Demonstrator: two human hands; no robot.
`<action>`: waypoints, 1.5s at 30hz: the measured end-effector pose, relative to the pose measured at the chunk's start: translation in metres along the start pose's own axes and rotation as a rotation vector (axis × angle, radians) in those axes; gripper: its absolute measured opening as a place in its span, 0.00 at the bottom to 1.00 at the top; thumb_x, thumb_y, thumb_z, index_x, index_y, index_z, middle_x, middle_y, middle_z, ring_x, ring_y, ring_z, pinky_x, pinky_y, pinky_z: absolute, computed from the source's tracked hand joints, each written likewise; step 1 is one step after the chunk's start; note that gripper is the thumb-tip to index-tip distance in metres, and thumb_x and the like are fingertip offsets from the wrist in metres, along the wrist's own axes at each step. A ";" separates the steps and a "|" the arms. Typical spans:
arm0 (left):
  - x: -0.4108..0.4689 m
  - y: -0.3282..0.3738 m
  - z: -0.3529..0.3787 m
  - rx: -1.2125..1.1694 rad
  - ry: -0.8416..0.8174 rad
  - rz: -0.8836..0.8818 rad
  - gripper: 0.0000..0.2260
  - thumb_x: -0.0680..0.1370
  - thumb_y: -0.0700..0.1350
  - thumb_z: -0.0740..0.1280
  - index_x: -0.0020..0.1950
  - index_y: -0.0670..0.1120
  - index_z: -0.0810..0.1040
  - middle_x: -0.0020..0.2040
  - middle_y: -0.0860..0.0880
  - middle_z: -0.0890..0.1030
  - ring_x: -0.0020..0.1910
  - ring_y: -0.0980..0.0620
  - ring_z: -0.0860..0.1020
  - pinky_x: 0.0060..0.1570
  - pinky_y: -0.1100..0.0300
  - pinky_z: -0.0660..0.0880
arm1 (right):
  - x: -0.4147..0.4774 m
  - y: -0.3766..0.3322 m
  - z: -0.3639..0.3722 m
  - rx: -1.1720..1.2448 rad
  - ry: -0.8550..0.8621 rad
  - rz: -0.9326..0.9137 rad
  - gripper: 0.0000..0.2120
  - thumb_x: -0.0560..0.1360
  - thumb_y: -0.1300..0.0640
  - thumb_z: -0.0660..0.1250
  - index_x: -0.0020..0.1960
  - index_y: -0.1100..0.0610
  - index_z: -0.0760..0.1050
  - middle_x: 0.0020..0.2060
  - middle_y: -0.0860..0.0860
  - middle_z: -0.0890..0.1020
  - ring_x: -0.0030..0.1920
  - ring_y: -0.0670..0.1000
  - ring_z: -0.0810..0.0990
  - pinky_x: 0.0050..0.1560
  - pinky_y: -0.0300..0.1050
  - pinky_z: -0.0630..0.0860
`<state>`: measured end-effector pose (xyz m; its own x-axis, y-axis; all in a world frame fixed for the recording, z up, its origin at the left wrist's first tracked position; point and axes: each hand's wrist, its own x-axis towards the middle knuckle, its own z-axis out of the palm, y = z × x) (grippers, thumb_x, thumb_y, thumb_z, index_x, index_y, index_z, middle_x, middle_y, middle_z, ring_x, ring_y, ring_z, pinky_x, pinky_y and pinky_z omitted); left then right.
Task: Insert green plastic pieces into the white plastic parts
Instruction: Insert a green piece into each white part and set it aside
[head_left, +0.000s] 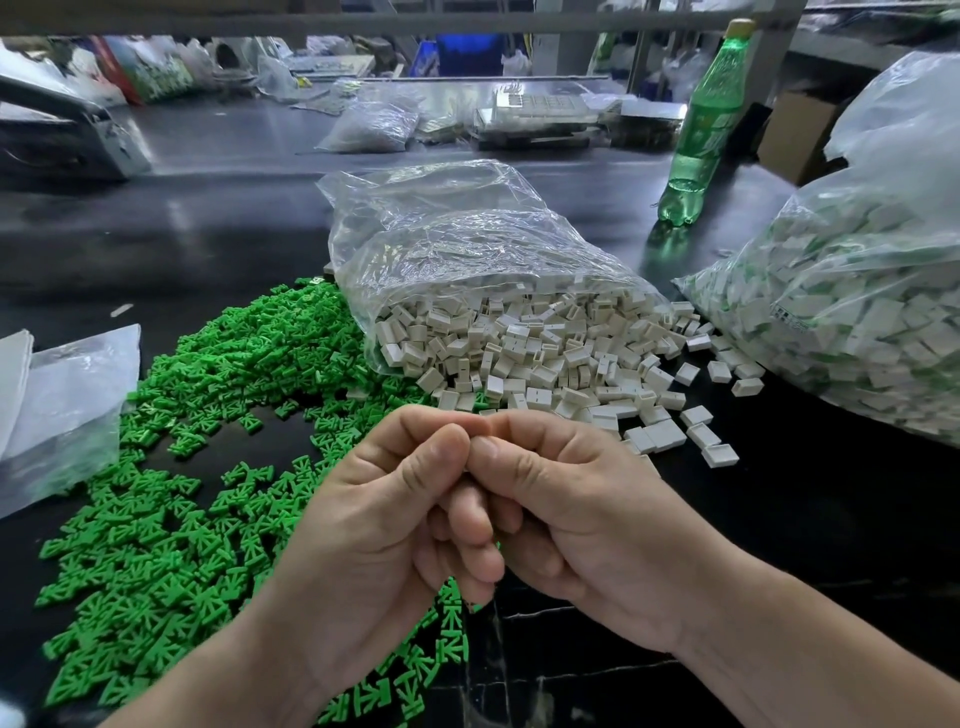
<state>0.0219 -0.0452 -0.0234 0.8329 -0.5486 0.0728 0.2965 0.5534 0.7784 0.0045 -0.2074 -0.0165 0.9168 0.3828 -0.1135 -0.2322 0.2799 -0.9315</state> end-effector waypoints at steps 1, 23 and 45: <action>0.001 -0.001 0.001 0.001 0.000 0.005 0.14 0.71 0.47 0.77 0.53 0.43 0.81 0.29 0.43 0.80 0.25 0.48 0.81 0.25 0.59 0.78 | 0.000 -0.001 -0.001 0.017 -0.009 -0.007 0.16 0.77 0.50 0.68 0.50 0.65 0.77 0.33 0.57 0.74 0.25 0.51 0.63 0.19 0.37 0.56; -0.007 0.005 -0.005 1.276 0.236 0.480 0.06 0.75 0.56 0.66 0.51 0.60 0.75 0.42 0.61 0.83 0.38 0.59 0.82 0.33 0.68 0.77 | 0.004 -0.005 -0.010 0.230 -0.018 0.053 0.05 0.73 0.56 0.63 0.39 0.55 0.71 0.32 0.52 0.76 0.22 0.45 0.69 0.18 0.33 0.61; 0.015 -0.003 -0.025 1.989 0.049 0.330 0.05 0.76 0.49 0.71 0.50 0.51 0.82 0.48 0.56 0.82 0.48 0.52 0.77 0.48 0.48 0.75 | 0.009 -0.013 -0.036 0.196 0.184 0.044 0.07 0.69 0.63 0.73 0.46 0.57 0.78 0.35 0.53 0.77 0.25 0.47 0.72 0.17 0.35 0.64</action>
<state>0.0449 -0.0394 -0.0400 0.7564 -0.5574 0.3422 -0.6405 -0.7373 0.2149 0.0279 -0.2392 -0.0182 0.9438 0.2369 -0.2304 -0.3155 0.4381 -0.8418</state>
